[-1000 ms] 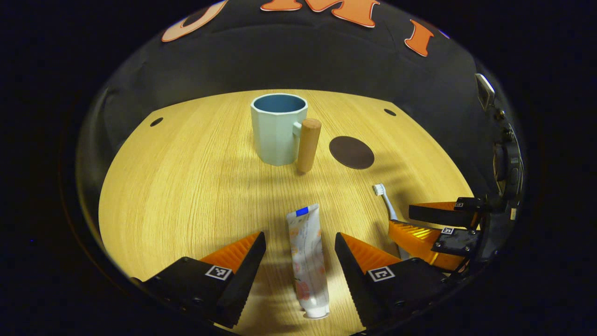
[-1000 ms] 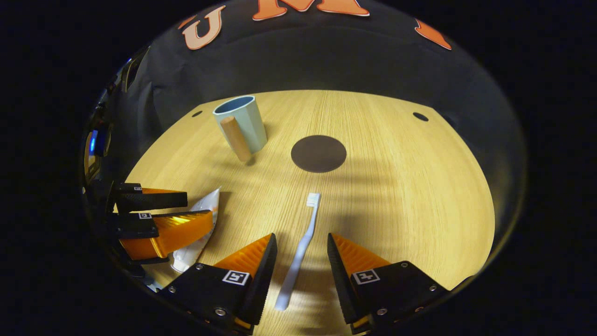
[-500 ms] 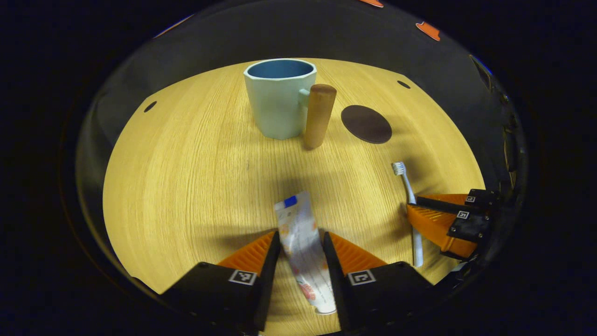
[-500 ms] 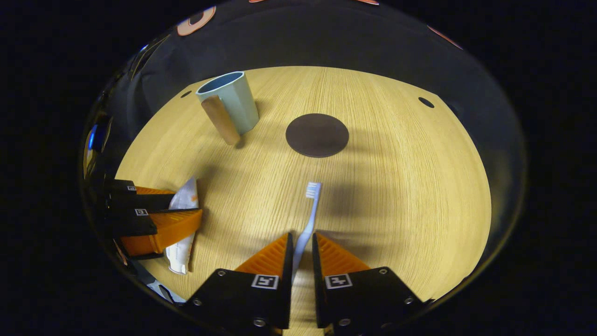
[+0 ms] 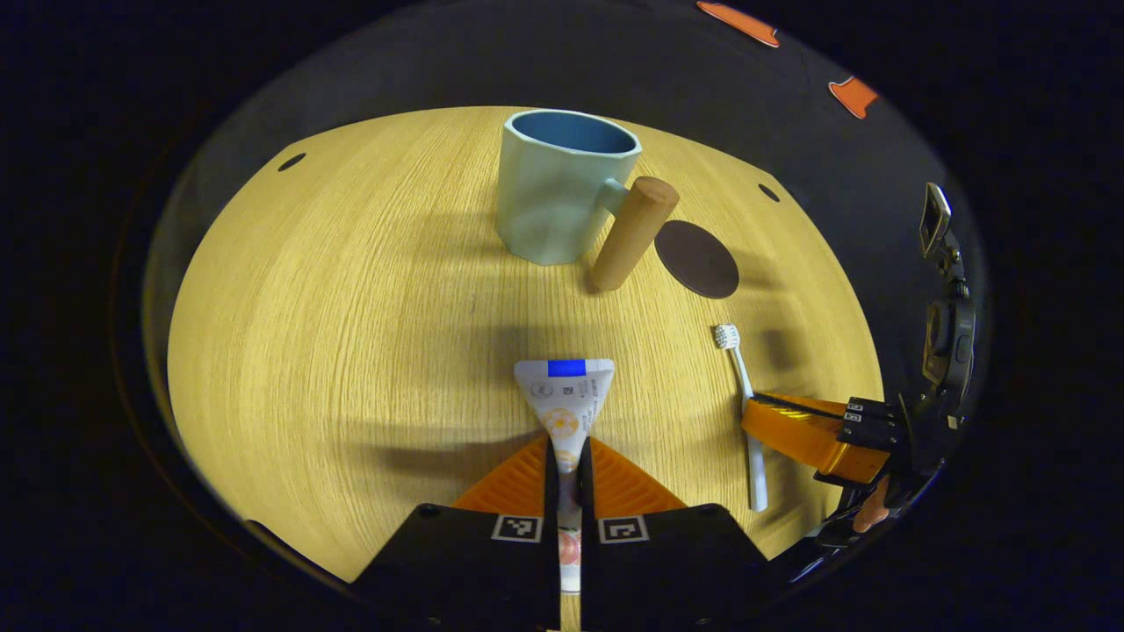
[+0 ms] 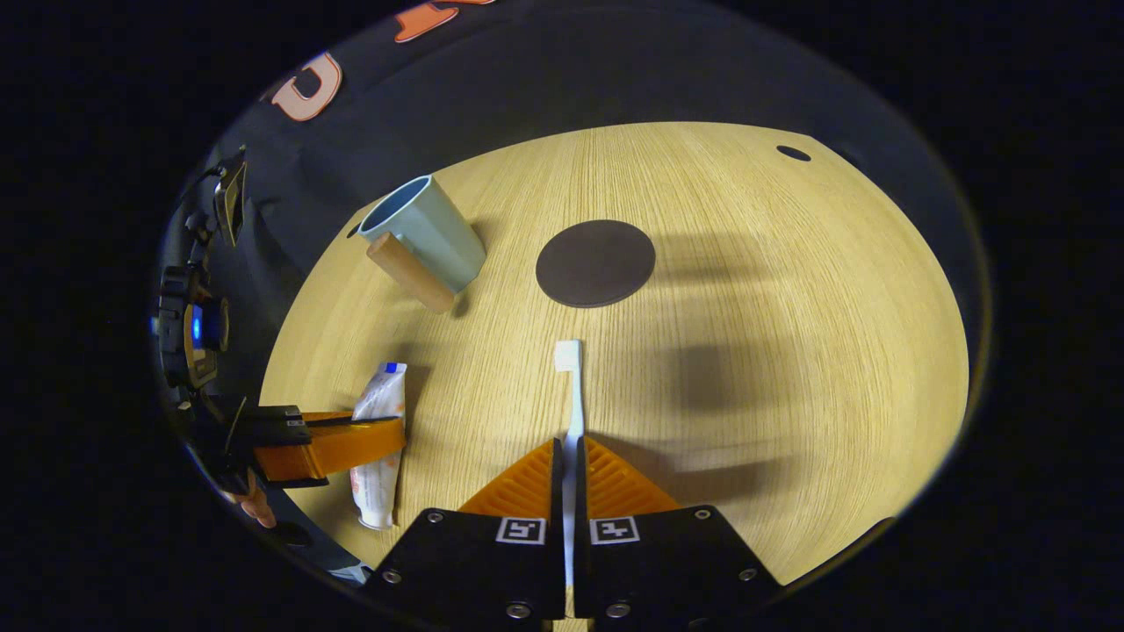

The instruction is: Put the toothbrush and toothpaste on the desktop into the cup, then pick up the cup and place it on the coaster on the desktop.

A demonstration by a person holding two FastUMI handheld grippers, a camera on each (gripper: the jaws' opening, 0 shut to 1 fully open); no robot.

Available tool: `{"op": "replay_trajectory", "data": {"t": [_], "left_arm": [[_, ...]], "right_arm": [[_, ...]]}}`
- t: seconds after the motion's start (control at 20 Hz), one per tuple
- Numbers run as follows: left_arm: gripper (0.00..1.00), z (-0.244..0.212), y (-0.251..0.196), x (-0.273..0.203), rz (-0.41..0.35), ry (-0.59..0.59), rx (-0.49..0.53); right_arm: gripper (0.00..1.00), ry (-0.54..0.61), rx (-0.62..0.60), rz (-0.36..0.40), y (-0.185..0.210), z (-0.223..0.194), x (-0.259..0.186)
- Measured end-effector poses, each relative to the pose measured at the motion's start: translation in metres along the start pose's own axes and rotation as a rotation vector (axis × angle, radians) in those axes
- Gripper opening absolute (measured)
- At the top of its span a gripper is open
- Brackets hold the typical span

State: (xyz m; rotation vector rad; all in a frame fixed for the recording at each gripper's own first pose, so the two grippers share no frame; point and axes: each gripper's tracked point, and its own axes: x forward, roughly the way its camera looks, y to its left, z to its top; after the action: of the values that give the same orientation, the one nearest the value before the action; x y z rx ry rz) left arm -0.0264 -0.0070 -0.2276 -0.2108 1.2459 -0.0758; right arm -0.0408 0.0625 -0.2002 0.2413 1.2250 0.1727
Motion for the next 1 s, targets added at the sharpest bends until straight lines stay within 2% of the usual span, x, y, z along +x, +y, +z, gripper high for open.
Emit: {"op": "replay_trajectory", "data": {"t": [0.2, 0.6, 1.0], "left_arm": [[0.09, 0.015, -0.002, -0.006, -0.008, -0.111, 0.016], [0.09, 0.033, -0.020, -0.032, -0.109, -0.275, 0.022], [0.06, 0.058, -0.039, -0.068, -0.154, -0.458, 0.070]], "right_arm": [[0.04, -0.060, -0.022, 0.045, 0.006, 0.009, -0.015], [0.04, -0.243, -0.044, 0.104, 0.012, 0.042, -0.043], [0.04, -0.411, -0.085, 0.157, 0.013, 0.069, -0.078]]}}
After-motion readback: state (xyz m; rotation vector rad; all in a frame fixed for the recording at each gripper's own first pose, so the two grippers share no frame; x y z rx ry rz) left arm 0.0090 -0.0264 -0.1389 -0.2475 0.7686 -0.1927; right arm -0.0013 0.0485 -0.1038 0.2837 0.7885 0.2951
